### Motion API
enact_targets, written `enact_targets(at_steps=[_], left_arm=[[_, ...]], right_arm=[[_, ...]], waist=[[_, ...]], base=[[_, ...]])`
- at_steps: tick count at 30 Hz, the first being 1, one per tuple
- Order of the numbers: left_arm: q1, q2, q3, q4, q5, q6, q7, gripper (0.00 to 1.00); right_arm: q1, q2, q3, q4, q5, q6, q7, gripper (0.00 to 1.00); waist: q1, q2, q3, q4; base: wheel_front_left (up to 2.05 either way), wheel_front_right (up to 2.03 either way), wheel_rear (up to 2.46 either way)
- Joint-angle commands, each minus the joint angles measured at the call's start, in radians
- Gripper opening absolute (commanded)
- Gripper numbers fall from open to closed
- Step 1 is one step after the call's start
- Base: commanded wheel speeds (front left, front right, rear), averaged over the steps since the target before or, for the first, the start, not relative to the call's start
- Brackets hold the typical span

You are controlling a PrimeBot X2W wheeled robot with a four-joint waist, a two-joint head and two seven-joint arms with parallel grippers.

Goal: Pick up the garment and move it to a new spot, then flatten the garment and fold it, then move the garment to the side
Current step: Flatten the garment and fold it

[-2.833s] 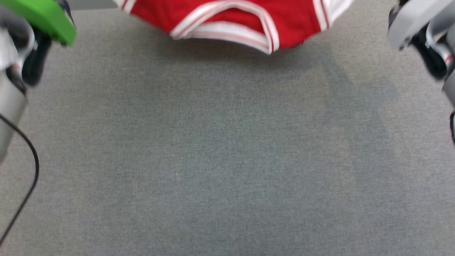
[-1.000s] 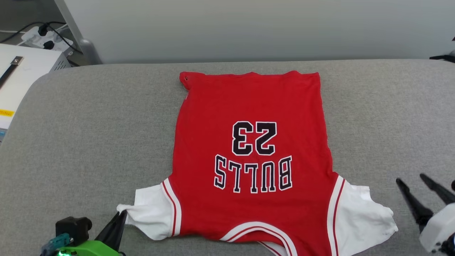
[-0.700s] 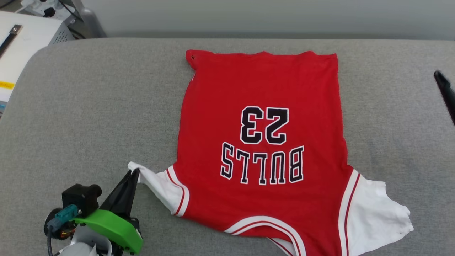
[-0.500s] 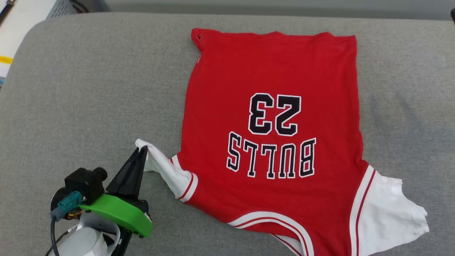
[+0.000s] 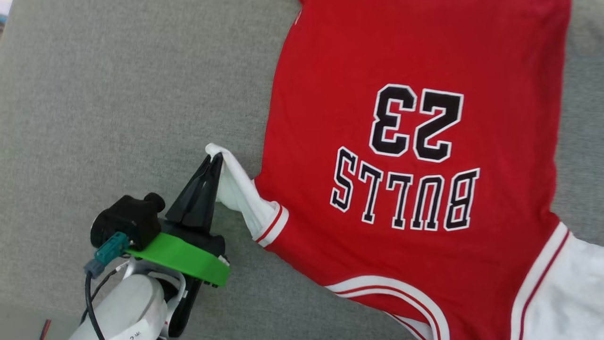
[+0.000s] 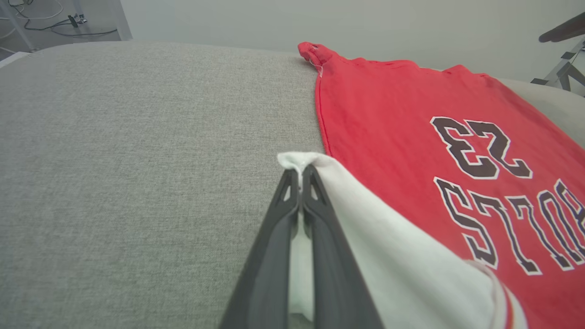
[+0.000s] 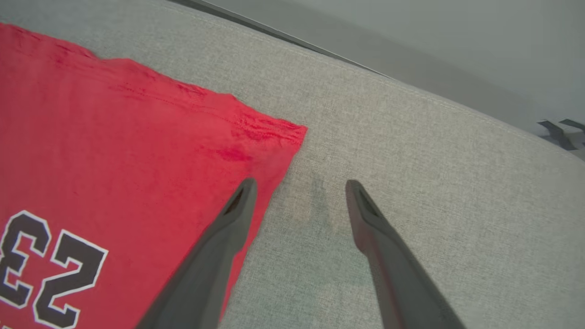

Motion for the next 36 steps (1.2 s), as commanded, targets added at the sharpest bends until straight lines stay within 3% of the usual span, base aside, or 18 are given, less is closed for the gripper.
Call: enact_targets(at_steps=[1, 7, 16, 17, 18, 19, 28, 36], left_arm=[[-0.024, -0.016, 0.005, -0.007, 0.013, -0.01, -0.006, 0.0], [-0.051, -0.061, 0.02, 0.006, 0.045, -0.039, -0.006, 0.0], [-0.05, -0.105, 0.051, 0.019, 0.085, -0.075, -0.006, 0.0], [-0.048, -0.106, 0.054, 0.02, 0.09, -0.077, -0.006, 0.0], [-0.047, -0.106, 0.058, 0.021, 0.092, -0.079, -0.006, 0.0], [-0.046, -0.107, 0.062, 0.023, 0.093, -0.081, -0.006, 0.0], [-0.015, -0.116, 0.087, 0.072, 0.095, -0.093, -0.006, 0.0], [0.062, -0.099, 0.117, 0.115, 0.08, -0.089, -0.006, 0.0]], right_arm=[[-0.031, 0.006, -0.002, 0.022, -0.014, -0.001, 0.014, 1.0], [-0.072, 0.034, -0.018, 0.105, -0.044, -0.001, 0.017, 1.0], [0.01, 0.035, 0.011, 0.201, -0.05, -0.001, 0.018, 1.0], [0.014, 0.033, 0.014, 0.203, -0.046, -0.001, 0.021, 0.87], [0.014, 0.031, 0.015, 0.203, -0.044, -0.001, 0.02, 0.23], [0.012, 0.028, 0.016, 0.203, -0.042, -0.001, 0.018, 0.0], [-0.009, 0.009, 0.019, 0.149, 0.008, -0.001, -0.085, 0.0], [0.123, -0.137, 0.122, -0.026, 0.125, -0.001, -0.172, 0.0]], waist=[[-0.0002, 0.0, 0.089, 0.067], [-0.0002, 0.0, 0.145, 0.099], [-0.0002, 0.0, 0.158, 0.11], [-0.0002, 0.0, 0.156, 0.108], [-0.0002, 0.0, 0.155, 0.106], [-0.0002, 0.0, 0.152, 0.104], [-0.0002, 0.0, 0.06, 0.067], [-0.0002, 0.0, -0.073, 0.005]], base=[[0.0, 0.0, 0.0], [0.0, 0.0, 0.0], [0.0, 0.0, 0.0], [0.0, 0.0, 0.0], [0.0, 0.0, 0.0], [0.0, 0.0, 0.0], [0.0, 0.0, 0.0], [0.0, 0.0, 0.0]])
